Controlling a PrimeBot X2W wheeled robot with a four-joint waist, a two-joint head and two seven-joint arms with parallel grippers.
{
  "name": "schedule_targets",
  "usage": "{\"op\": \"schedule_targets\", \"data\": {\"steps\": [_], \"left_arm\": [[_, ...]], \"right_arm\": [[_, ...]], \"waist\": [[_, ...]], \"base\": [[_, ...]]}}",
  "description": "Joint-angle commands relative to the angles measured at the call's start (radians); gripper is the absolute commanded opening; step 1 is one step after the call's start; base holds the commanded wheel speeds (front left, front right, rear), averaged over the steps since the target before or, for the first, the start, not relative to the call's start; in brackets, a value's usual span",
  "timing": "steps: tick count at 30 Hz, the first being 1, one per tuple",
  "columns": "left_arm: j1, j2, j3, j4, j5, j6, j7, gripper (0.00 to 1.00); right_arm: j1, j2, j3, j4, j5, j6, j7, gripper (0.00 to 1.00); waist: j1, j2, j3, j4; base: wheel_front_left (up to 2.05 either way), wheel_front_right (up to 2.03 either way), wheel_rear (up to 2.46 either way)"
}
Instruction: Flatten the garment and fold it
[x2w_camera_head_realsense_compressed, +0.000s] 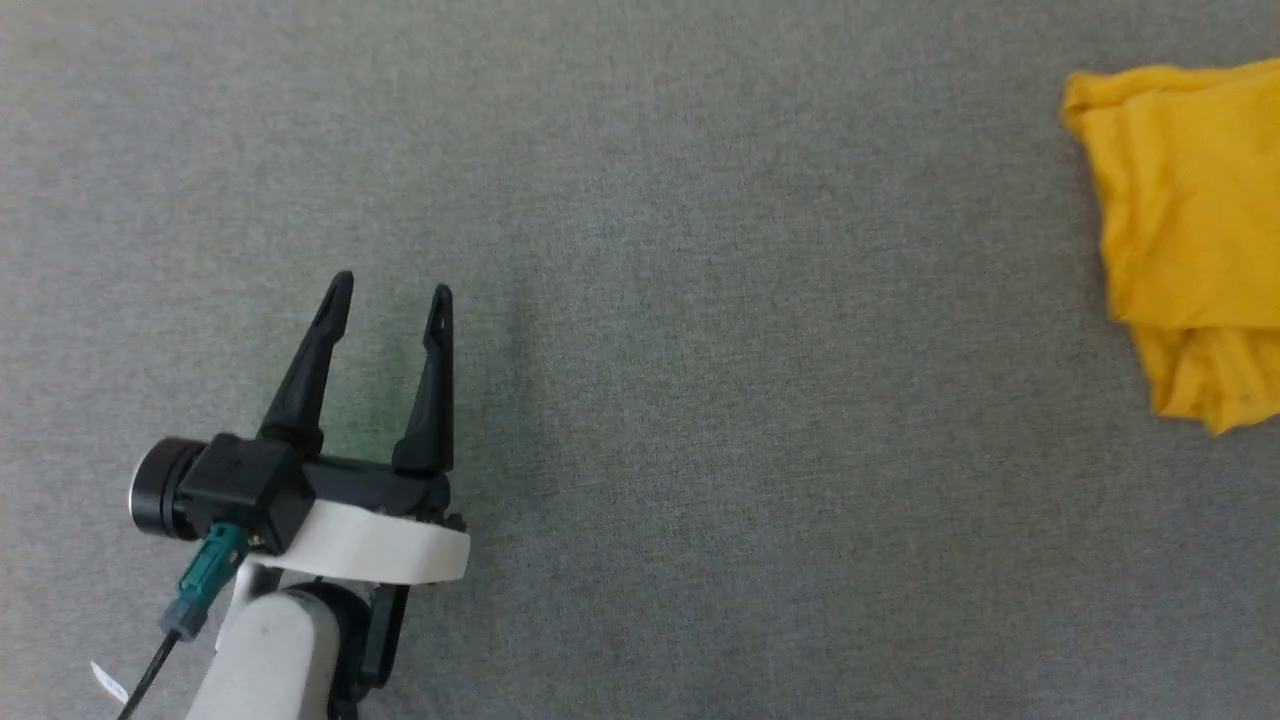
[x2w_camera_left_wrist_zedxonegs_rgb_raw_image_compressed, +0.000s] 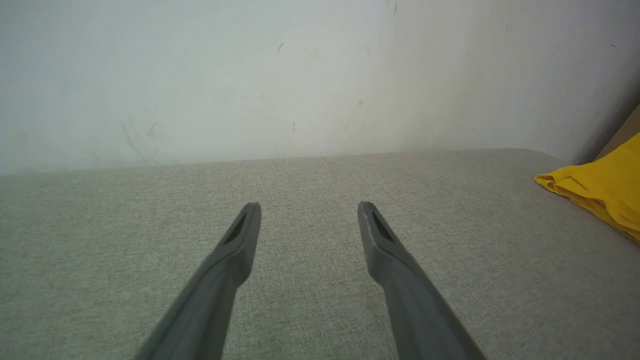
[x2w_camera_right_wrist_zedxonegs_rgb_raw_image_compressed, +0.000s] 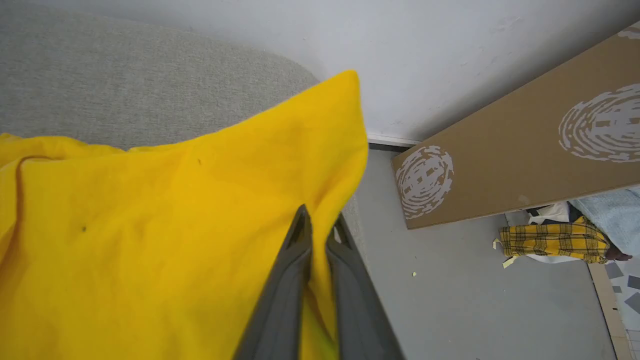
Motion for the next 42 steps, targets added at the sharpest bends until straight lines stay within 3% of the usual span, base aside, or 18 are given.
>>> {"op": "schedule_targets", "data": {"steps": [1,8,13,14,16,17,18,32,42], "left_arm": [[-0.020,0.006,-0.001,-0.006,0.009,0.005,0.002,1.00],[-0.046,0.019,-0.005,-0.037,0.030,0.015,0.012,1.00],[-0.058,0.022,-0.015,-0.053,0.048,0.024,0.017,1.00],[-0.060,0.022,-0.016,-0.055,0.051,0.028,0.017,1.00],[-0.062,0.022,-0.018,-0.058,0.056,0.033,0.018,1.00],[-0.063,0.022,-0.019,-0.059,0.059,0.036,0.017,1.00],[-0.064,0.023,-0.020,-0.060,0.062,0.037,0.016,1.00],[-0.024,-0.005,-0.001,-0.061,0.009,0.061,-0.015,1.00],[0.052,-0.028,0.024,-0.011,-0.016,0.096,-0.049,1.00]], "right_arm": [[-0.019,-0.018,-0.014,0.013,-0.014,-0.001,-0.013,0.00],[-0.044,-0.081,-0.055,0.102,-0.089,-0.001,-0.092,0.00],[-0.063,-0.090,-0.046,0.159,-0.117,-0.001,-0.166,0.00],[-0.069,-0.093,-0.042,0.173,-0.120,-0.001,-0.183,0.08],[-0.079,-0.089,-0.041,0.198,-0.130,-0.001,-0.207,0.45],[-0.083,-0.086,-0.040,0.210,-0.136,-0.001,-0.216,0.76],[-0.087,-0.083,-0.040,0.222,-0.142,-0.001,-0.225,1.00],[-0.058,-0.016,-0.070,0.312,-0.152,-0.001,-0.310,1.00],[0.180,0.151,-0.110,0.204,-0.037,-0.001,-0.407,1.00]], "waist": [[-0.0003,0.0000,0.075,-0.009],[-0.0003,0.0000,0.132,-0.007],[-0.0003,0.0000,0.151,-0.006],[-0.0003,0.0000,0.153,-0.006],[-0.0003,0.0000,0.154,-0.006],[-0.0003,0.0000,0.154,-0.006],[-0.0003,0.0000,0.152,-0.007],[-0.0003,0.0000,0.042,-0.003],[-0.0003,0.0000,-0.129,0.029]], "base": [[0.00,0.00,0.00],[0.00,0.00,0.00],[0.00,0.00,0.00],[0.00,0.00,0.00],[0.00,0.00,0.00],[0.00,0.00,0.00],[0.00,0.00,0.00],[0.00,0.00,0.00],[0.00,0.00,0.00]]}}
